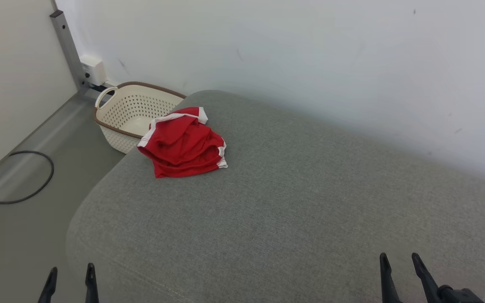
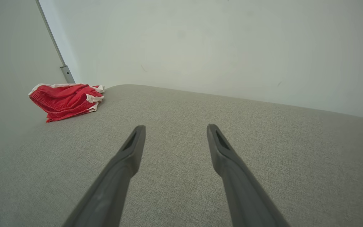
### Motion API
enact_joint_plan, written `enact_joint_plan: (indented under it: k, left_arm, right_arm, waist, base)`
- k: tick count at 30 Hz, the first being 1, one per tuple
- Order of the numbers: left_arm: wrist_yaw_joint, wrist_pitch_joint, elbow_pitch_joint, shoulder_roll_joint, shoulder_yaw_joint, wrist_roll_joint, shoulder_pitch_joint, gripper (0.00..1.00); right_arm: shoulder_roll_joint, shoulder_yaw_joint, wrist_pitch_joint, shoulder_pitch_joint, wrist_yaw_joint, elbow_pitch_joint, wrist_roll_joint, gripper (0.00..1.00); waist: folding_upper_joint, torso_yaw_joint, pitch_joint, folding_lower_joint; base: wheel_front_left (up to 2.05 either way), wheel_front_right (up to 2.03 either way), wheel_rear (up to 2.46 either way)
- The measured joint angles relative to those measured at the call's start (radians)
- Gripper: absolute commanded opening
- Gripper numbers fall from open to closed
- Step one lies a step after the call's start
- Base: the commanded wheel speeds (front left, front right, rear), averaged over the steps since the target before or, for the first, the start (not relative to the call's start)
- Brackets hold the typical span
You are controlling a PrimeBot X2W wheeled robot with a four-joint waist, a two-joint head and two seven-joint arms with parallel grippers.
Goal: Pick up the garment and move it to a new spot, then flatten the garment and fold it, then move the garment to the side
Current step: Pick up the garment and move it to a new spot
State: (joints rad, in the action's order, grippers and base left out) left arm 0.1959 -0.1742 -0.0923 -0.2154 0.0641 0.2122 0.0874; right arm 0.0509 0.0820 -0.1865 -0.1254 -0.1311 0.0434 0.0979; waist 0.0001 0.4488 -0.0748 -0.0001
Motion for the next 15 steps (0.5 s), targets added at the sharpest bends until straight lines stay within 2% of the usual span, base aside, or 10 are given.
enact_joint_plan:
  k: [6,15]
  left_arm:
    - [0.021,-0.012,-0.022,0.002,-0.022,0.008,0.019,1.00]
    - [0.034,-0.016,-0.034,0.001,-0.033,0.025,0.037,1.00]
  right_arm:
    - [0.000,0.025,0.001,0.044,0.000,0.016,-0.004,1.00]
    - [0.000,0.044,-0.002,0.071,0.000,0.041,-0.004,1.00]
  waist:
    - [0.0000,0.041,0.020,0.0001]
    - [0.0000,0.053,0.035,0.0002]
  base:
    - [0.00,0.00,0.00]
    - [0.00,0.00,0.00]
